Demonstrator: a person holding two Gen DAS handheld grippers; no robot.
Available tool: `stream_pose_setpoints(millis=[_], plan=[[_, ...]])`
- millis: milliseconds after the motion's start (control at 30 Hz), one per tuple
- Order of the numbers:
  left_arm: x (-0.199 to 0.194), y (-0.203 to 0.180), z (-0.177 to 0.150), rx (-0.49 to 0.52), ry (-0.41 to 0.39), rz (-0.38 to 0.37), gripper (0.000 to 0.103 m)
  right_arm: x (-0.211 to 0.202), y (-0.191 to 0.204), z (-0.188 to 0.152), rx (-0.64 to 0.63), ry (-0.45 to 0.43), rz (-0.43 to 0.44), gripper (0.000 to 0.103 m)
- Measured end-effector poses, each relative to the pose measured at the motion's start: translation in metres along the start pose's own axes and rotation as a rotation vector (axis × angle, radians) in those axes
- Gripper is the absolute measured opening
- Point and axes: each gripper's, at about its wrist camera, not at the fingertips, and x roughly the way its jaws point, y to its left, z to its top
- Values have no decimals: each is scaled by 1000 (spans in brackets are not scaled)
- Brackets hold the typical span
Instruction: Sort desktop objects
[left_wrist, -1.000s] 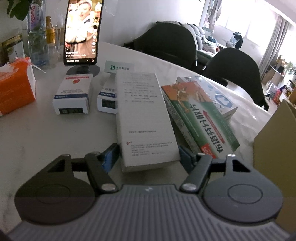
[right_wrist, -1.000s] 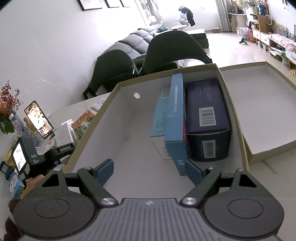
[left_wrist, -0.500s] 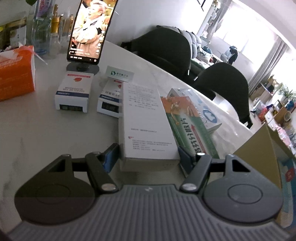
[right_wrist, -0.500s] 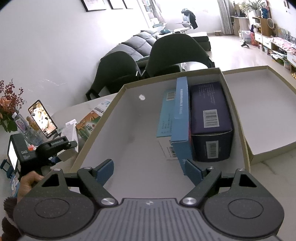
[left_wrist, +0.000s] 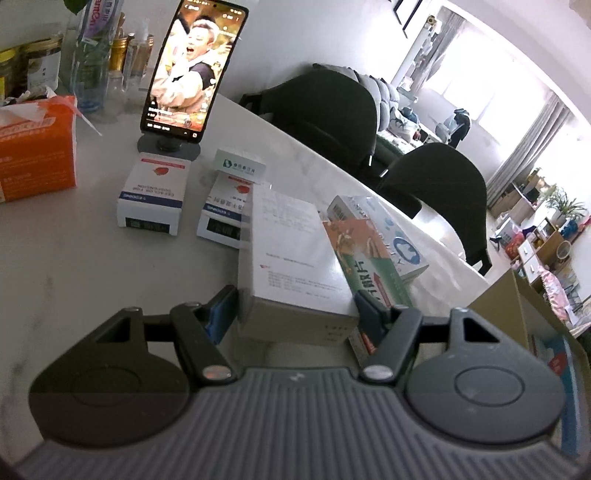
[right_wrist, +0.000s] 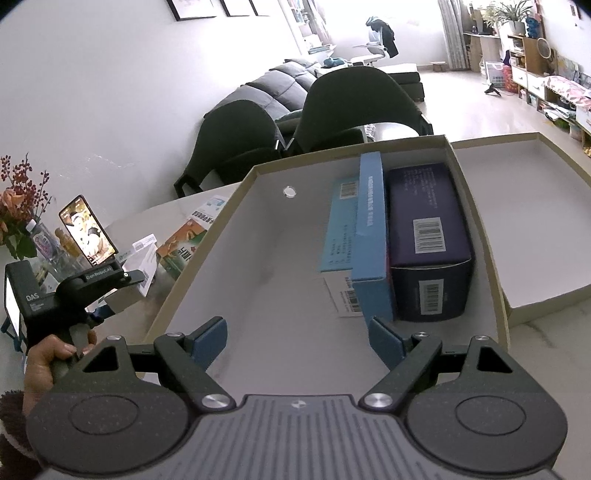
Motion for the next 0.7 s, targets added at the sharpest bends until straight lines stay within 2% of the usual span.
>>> stream_pose_setpoints(millis=[500,700], plan=[[-26,7,3,-21,-45,-49,67,2,11,1,-12,3,43,86],[-36,12,6,-45,-65,-77,63,2,17,1,-15,5,69,86]])
